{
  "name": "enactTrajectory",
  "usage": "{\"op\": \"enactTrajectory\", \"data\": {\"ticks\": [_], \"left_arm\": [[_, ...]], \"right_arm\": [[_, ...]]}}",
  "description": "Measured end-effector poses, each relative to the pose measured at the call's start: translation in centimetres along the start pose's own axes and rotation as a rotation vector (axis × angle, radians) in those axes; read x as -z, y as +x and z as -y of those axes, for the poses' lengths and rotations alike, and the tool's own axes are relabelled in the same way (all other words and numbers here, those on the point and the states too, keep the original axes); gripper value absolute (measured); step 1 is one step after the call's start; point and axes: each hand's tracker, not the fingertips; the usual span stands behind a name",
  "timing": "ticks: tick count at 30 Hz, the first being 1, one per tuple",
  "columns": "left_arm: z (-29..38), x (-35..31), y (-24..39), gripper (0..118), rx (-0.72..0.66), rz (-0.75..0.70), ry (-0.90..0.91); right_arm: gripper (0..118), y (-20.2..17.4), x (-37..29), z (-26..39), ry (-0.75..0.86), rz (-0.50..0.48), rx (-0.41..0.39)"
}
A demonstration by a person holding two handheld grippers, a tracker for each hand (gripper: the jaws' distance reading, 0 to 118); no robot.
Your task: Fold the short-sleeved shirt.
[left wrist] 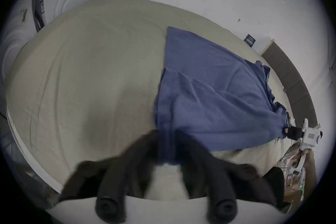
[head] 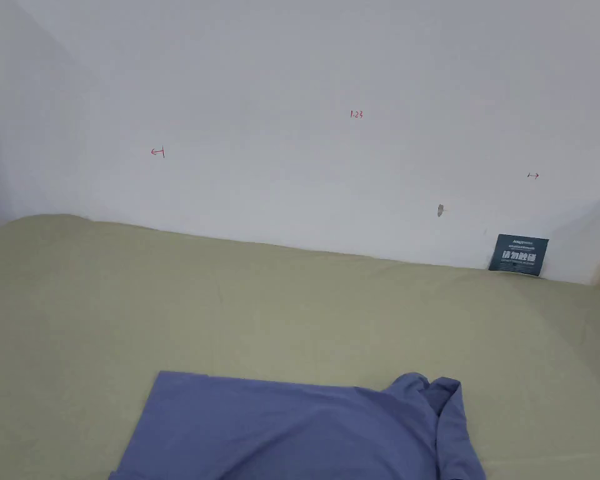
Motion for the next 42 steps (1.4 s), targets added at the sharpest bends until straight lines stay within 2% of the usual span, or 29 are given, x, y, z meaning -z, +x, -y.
{"op": "enactTrajectory", "data": {"ticks": [1, 2, 4, 7, 8, 9, 10, 11, 12, 13, 18, 20, 23, 26, 27, 28, 29, 30, 34, 35, 36, 37, 39, 40, 42], "left_arm": [[-0.3, -0.9, -0.4, 87, -0.036, 0.002, 0.044], [-0.8, -2.0, -0.6, 87, -0.07, -0.004, 0.091], [-1.9, -3.9, 0.0, 87, -0.092, 0.005, 0.153], [-3.8, -5.4, 2.0, 86, -0.045, 0.002, 0.197], [-4.4, -5.6, 2.7, 84, -0.016, -0.007, 0.2], [-5.0, -5.6, 3.6, 79, 0.03, -0.024, 0.196], [-5.6, -5.6, 4.5, 52, 0.081, -0.029, 0.193], [-5.8, -5.4, 5.6, 16, 0.114, -0.025, 0.211], [-6.3, -5.0, 6.2, 0, 0.136, -0.005, 0.217], [-6.9, -4.5, 6.7, 0, 0.132, 0.027, 0.232], [-10.9, -0.8, 8.5, 0, 0.141, 0.03, 0.246], [-13.7, 1.7, 9.1, 0, 0.165, 0.026, 0.205], [-19.2, 6.6, 9.6, 0, 0.192, 0.049, 0.105], [-23.4, 11.8, 9.3, 7, 0.107, 0.008, -0.002], [-24.2, 13.4, 9.6, 30, 0.094, -0.031, -0.021], [-24.5, 15.2, 9.5, 83, 0.113, -0.02, -0.076], [-24.5, 16.7, 9.5, 114, 0.12, -0.03, -0.118], [-24.2, 17.6, 9.5, 118, 0.128, -0.051, -0.136], [-22.4, 19.8, 10.9, 93, 0.161, -0.131, -0.206], [-22.5, 20.0, 10.5, 93, 0.196, -0.121, -0.155], [-22.1, 19.5, 10.8, 90, 0.209, -0.12, -0.108], [-21.7, 18.7, 10.9, 68, 0.192, -0.127, -0.038], [-21.2, 17.4, 10.7, 3, 0.18, -0.106, 0.044], [-21.0, 17.2, 10.7, 3, 0.132, -0.027, 0.017], [-20.7, 17.0, 10.9, 3, 0.105, -0.01, 0.006]], "right_arm": [[100, 0.5, -0.9, -0.3, 0.055, -0.007, 0.017], [95, 0.8, -1.8, -0.9, 0.11, -0.017, 0.042], [94, 0.7, -3.3, -2.2, 0.165, -0.009, 0.076], [92, -0.4, -4.5, -4.3, 0.205, 0.018, 0.022], [85, -1.1, -4.7, -4.9, 0.204, 0.018, -0.003], [69, -1.6, -4.9, -5.5, 0.198, 0.007, -0.03], [31, -2.2, -4.9, -6.0, 0.199, -0.027, -0.067], [0, -2.7, -4.8, -6.4, 0.203, -0.032, -0.092], [0, -3.8, -4.5, -6.7, 0.208, -0.002, -0.099], [0, -4.3, -4.3, -7.1, 0.221, 0.013, -0.11], [0, -6.6, -2.1, -9.2, 0.185, -0.077, -0.125], [0, -7.7, -1.1, -10.1, 0.182, -0.073, -0.167], [0, -8.6, 0.5, -11.7, 0.188, -0.076, -0.178], [0, -9.0, 2.6, -12.7, 0.178, -0.072, -0.18], [0, -9.1, 3.2, -13.0, 0.169, -0.07, -0.183], [0, -9.1, 3.7, -13.0, 0.164, -0.069, -0.185], [0, -9.0, 4.2, -13.2, 0.158, -0.07, -0.186], [0, -8.9, 4.6, -13.5, 0.15, -0.071, -0.188], [0, -8.4, 6.4, -15.5, 0.132, -0.078, -0.196], [0, -8.4, 6.9, -16.2, 0.137, -0.078, -0.198], [6, -8.2, 7.7, -17.2, 0.15, -0.07, -0.196], [32, -8.3, 8.5, -18.2, 0.16, -0.046, -0.195], [96, -8.7, 10.6, -20.6, 0.121, -0.01, -0.186], [107, -8.8, 11.8, -21.7, 0.082, -0.001, -0.181], [101, -9.7, 13.4, -23.3, 0.064, -0.036, -0.185]]}}
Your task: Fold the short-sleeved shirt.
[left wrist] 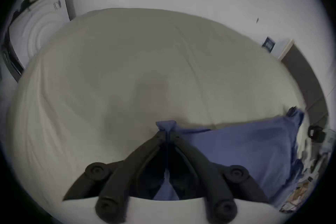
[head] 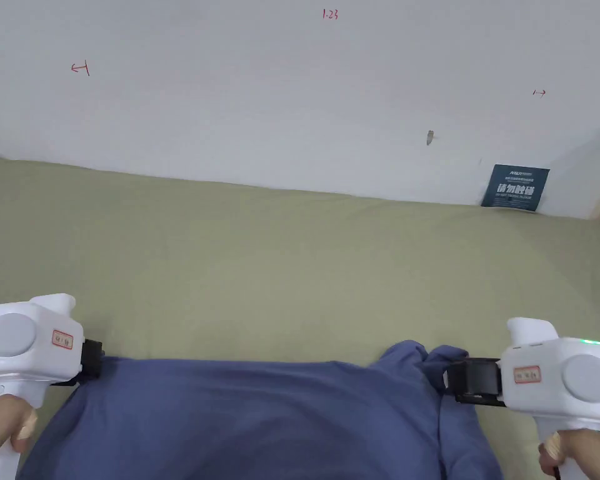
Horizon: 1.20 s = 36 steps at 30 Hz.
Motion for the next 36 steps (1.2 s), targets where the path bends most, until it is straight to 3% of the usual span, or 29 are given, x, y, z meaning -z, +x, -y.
{"op": "enactTrajectory", "data": {"ticks": [3, 4, 5, 6, 7, 10, 13, 17, 27, 36], "left_arm": [[-0.2, 0.2, 0.3, 3, 0.056, -0.045, -0.033], [-0.1, 0.2, 0.6, 3, 0.066, -0.047, -0.04], [-0.5, 0.5, 0.0, 3, 0.07, -0.051, -0.042], [-0.5, 0.4, 0.3, 3, 0.072, -0.055, -0.04], [-0.6, 0.3, 0.5, 3, 0.075, -0.061, -0.044], [-1.1, 0.4, 0.3, 3, 0.097, -0.074, -0.052], [-1.3, 0.0, 0.1, 3, 0.11, -0.07, -0.047], [-1.3, -1.5, 0.1, 3, 0.118, -0.052, -0.01], [-0.9, -11.0, -1.0, 3, 0.163, 0.046, 0.135], [4.0, -18.0, -4.2, 3, 0.138, 0.136, 0.196]], "right_arm": [[99, -0.7, 2.6, -1.3, 0.011, 0.037, 0.028], [85, -0.8, 3.3, -1.7, 0.026, 0.068, 0.043], [59, -0.9, 3.8, -1.9, 0.028, 0.088, 0.054], [22, -0.5, 4.2, -2.1, 0.011, 0.098, 0.076], [1, -0.4, 4.6, -2.4, -0.017, 0.094, 0.085], [1, 0.7, 4.1, -1.8, -0.013, 0.077, 0.149], [1, 0.9, 2.7, -1.5, 0.01, 0.064, 0.095], [1, 2.1, 0.3, -1.8, 0.037, 0.026, 0.08], [1, 3.7, -9.6, -2.3, 0.176, -0.044, -0.024], [1, 5.8, -17.8, 4.0, 0.24, -0.095, -0.03]]}}
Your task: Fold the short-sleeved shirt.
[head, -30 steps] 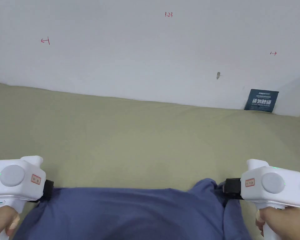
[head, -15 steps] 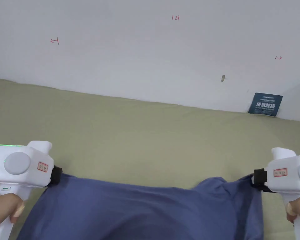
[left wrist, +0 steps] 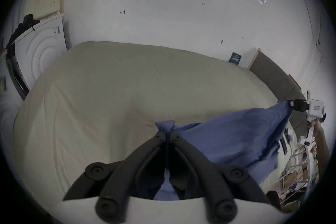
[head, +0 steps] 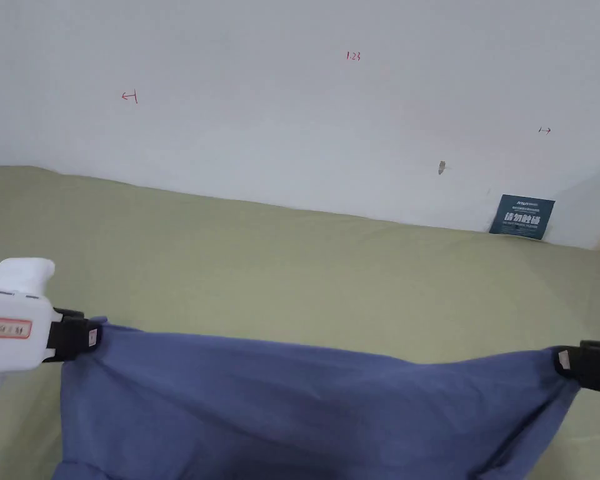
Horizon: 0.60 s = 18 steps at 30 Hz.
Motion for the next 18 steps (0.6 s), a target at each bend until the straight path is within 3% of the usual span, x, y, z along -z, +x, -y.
{"op": "enactTrajectory", "data": {"ticks": [7, 10, 18], "left_arm": [[8.5, -3.8, -1.5, 3, -0.045, 0.02, -0.032], [12.3, -4.8, -1.8, 3, -0.097, 0.018, -0.065], [18.9, -5.0, -1.6, 3, -0.12, -0.01, -0.181]], "right_arm": [[1, 1.0, -4.8, 7.9, -0.048, -0.005, 0.057], [1, 1.6, -6.3, 11.9, -0.081, -0.008, 0.128], [1, 2.7, -5.7, 20.9, -0.258, 0.019, 0.223]]}}
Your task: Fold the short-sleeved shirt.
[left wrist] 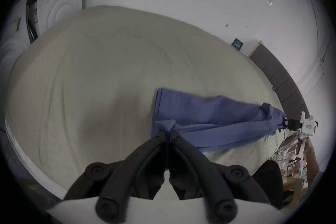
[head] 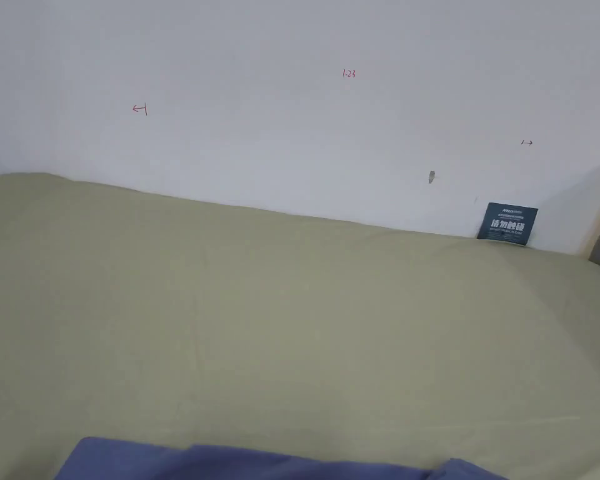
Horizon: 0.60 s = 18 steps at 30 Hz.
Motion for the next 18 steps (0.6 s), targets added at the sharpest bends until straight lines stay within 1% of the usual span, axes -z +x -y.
{"op": "enactTrajectory", "data": {"ticks": [1, 3, 4, 5, 6, 8, 9, 10, 11, 12, 13, 15, 16, 18], "left_arm": [[0.5, 0.3, -0.1, 3, -0.003, -0.012, -0.013], [1.1, 1.2, -0.9, 3, -0.03, -0.016, -0.026], [1.4, 1.5, -1.0, 3, -0.04, -0.021, -0.022], [1.4, 1.7, -1.1, 3, -0.043, -0.016, -0.023], [1.3, 1.8, -1.0, 3, -0.04, -0.023, -0.015], [1.1, 2.0, -1.2, 3, -0.044, -0.024, -0.01], [0.8, 1.9, -1.1, 6, -0.039, -0.027, -0.012], [0.6, 1.6, -0.9, 22, -0.039, -0.031, -0.015], [0.5, 1.1, -0.8, 48, -0.045, -0.031, -0.014], [0.2, 0.5, -0.7, 71, -0.052, -0.032, -0.015], [-0.1, -0.6, -0.5, 80, -0.075, -0.031, 0.006], [-0.7, -2.9, 0.2, 80, -0.102, 0.006, 0.098], [-1.2, -4.0, 0.7, 80, -0.107, 0.016, 0.138], [-2.1, -5.5, 2.0, 79, -0.099, 0.0, 0.196]], "right_arm": [[1, 0.4, 0.6, 0.5, -0.012, 0.018, 0.005], [1, 1.3, 1.7, 1.2, -0.028, 0.025, 0.052], [1, 1.6, 2.1, 1.5, -0.026, 0.053, 0.079], [1, 1.8, 2.5, 1.5, -0.024, 0.048, 0.086], [1, 2.0, 2.9, 1.4, -0.028, 0.044, 0.077], [1, 1.7, 3.4, 1.4, -0.03, 0.078, 0.055], [6, 1.6, 3.5, 1.1, -0.03, 0.07, 0.05], [32, 1.4, 3.4, 0.7, -0.035, 0.072, 0.047], [62, 1.2, 3.0, 0.2, -0.043, 0.087, 0.046], [86, 0.5, 2.1, 0.0, -0.05, 0.117, 0.038], [90, 0.2, 1.3, -0.5, -0.04, 0.138, 0.016], [89, -0.9, -0.6, -1.5, 0.064, 0.166, -0.04], [89, -2.4, -2.0, -1.8, 0.098, 0.183, -0.073], [89, -4.2, -3.0, -2.6, 0.141, 0.223, -0.121]]}}
